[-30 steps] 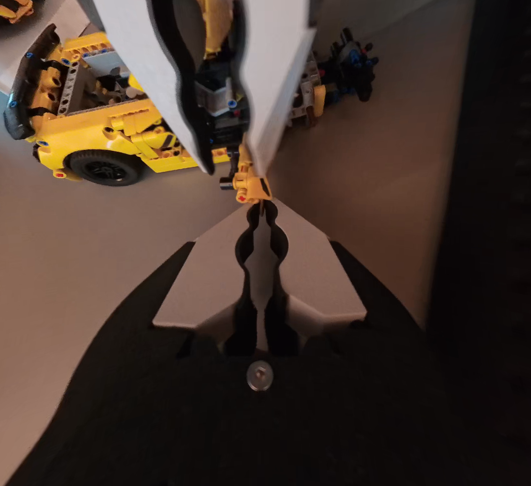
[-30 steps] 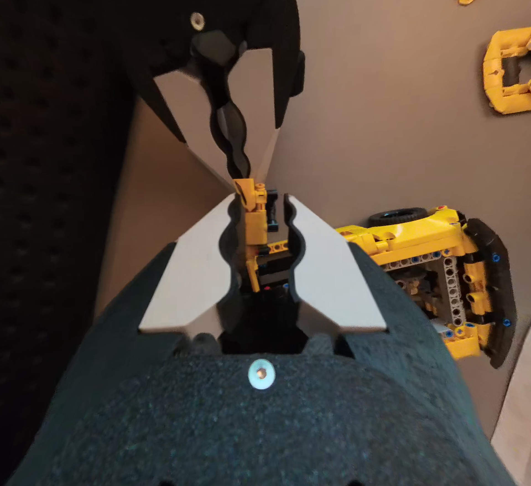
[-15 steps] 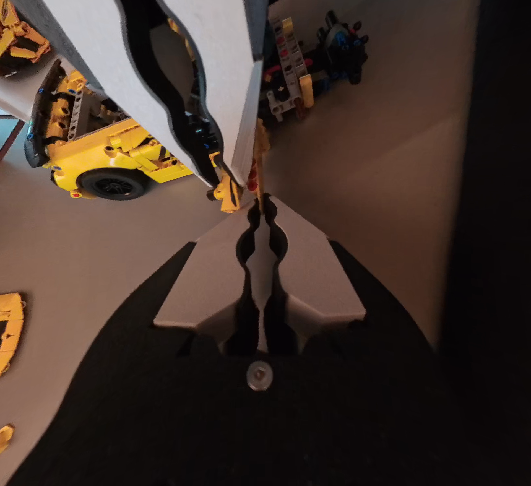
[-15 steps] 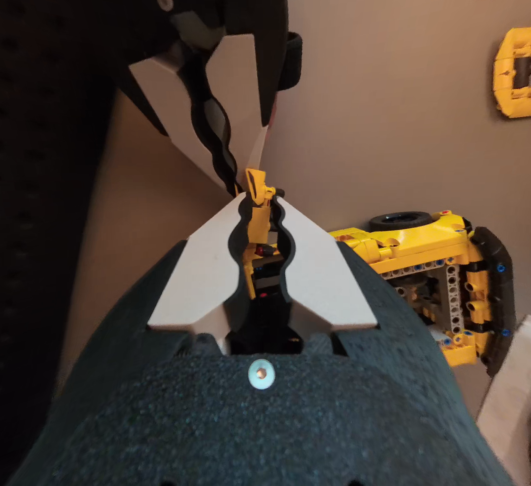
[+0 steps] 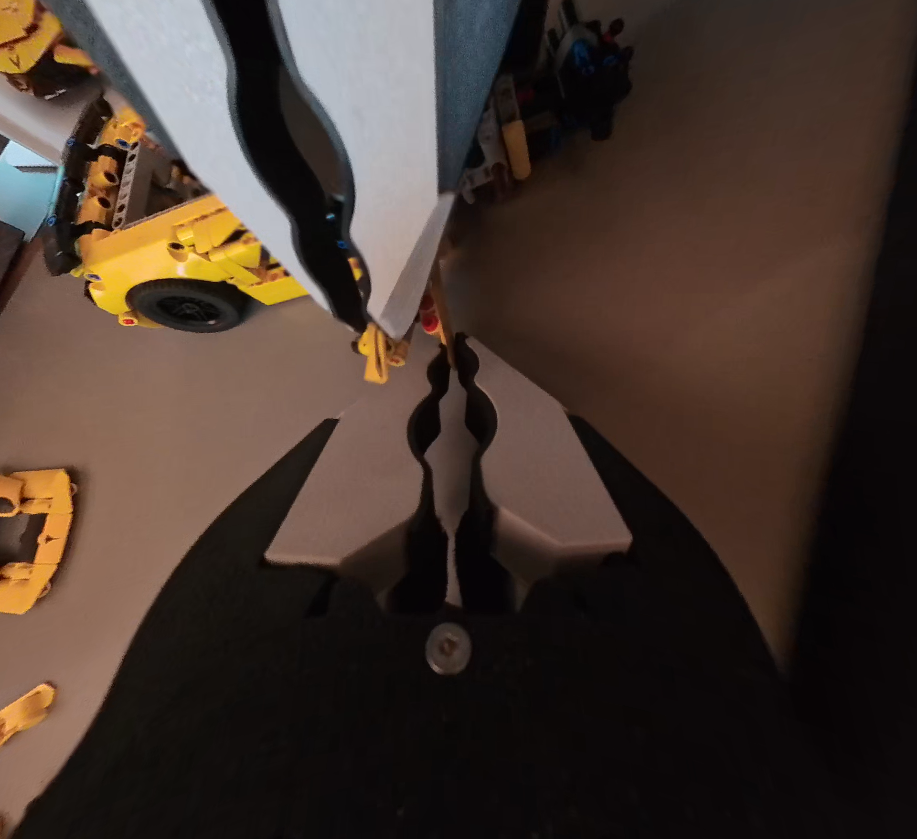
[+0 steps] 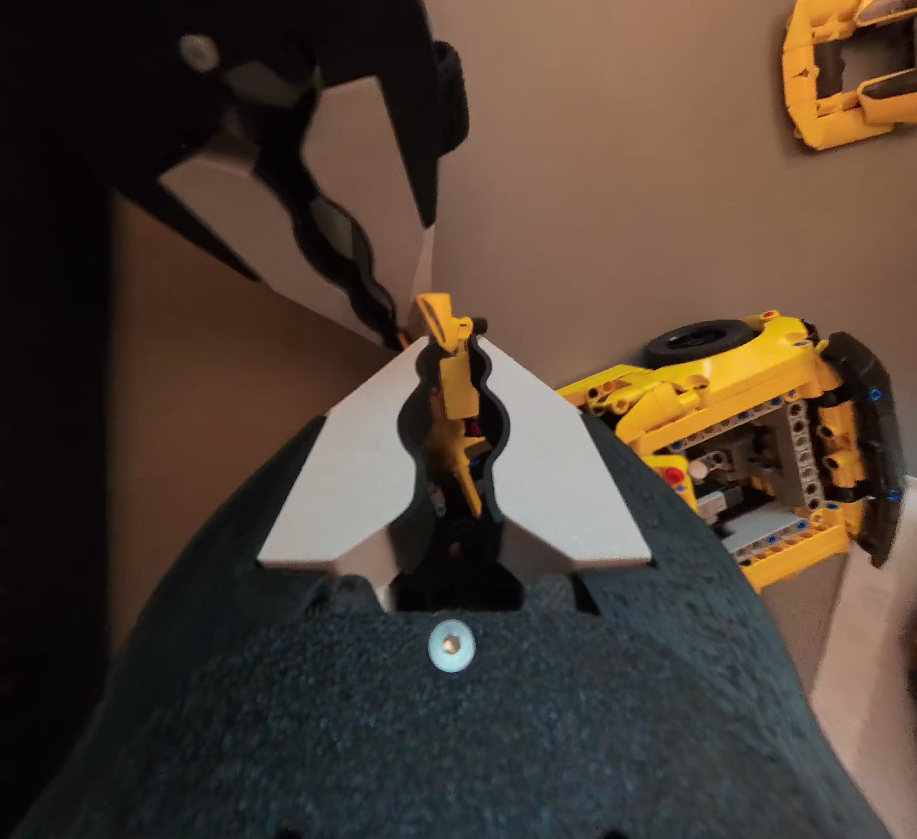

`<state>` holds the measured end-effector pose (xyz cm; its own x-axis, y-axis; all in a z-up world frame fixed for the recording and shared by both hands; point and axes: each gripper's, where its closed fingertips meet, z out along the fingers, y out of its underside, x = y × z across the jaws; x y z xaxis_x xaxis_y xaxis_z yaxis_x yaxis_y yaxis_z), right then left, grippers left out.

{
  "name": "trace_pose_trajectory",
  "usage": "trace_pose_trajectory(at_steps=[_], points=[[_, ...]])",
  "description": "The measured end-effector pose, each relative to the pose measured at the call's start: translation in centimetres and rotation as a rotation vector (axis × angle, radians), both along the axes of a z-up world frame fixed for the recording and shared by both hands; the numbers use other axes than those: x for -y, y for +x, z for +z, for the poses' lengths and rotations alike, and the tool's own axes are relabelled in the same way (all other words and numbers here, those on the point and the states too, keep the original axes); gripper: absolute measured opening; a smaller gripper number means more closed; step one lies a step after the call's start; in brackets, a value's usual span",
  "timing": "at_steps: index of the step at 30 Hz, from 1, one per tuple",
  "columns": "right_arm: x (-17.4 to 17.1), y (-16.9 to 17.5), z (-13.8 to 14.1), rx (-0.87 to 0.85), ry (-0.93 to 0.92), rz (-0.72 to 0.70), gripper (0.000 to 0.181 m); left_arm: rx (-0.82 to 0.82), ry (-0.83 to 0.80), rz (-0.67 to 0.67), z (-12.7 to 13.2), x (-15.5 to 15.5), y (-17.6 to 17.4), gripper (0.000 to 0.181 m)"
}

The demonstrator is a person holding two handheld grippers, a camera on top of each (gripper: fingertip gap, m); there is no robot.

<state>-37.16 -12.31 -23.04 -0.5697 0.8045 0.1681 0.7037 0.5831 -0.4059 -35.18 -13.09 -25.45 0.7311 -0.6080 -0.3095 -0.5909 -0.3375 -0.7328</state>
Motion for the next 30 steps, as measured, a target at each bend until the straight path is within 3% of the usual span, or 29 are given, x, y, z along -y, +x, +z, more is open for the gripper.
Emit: trace_pose_trajectory(at_steps=[3,6,10,14,18,23,30], points=[[-1.5,1.3,1.5,-0.007,-0.082,-0.012,0.023,0.036,0.004,0.0,0.6,0.0,-0.1,0.001],[-1.2,1.4,1.0,0.011,-0.119,0.026,0.028,-0.002,0.017,-0.04,0.4,0.2,0.6,0.001],[-0.1,1.4,0.8,0.081,-0.118,0.113,0.01,-0.01,0.016,-0.059,0.3,0.4,0.8,0.001],[-0.4,2.0,1.0,0.174,-0.151,0.12,0.04,-0.004,0.026,-0.067,0.4,0.4,1.0,0.001],[-0.2,1.7,0.5,0.201,-0.124,0.179,0.046,-0.01,0.034,-0.088,0.4,0.5,1.4,0.001],[1.3,3.2,-1.3,0.413,-0.214,0.208,0.03,-0.009,0.039,-0.103,0.5,0.8,1.6,0.001],[1.5,3.3,-0.6,0.326,-0.307,0.292,0.026,-0.026,0.076,-0.139,0.8,1.0,2.5,0.001]])
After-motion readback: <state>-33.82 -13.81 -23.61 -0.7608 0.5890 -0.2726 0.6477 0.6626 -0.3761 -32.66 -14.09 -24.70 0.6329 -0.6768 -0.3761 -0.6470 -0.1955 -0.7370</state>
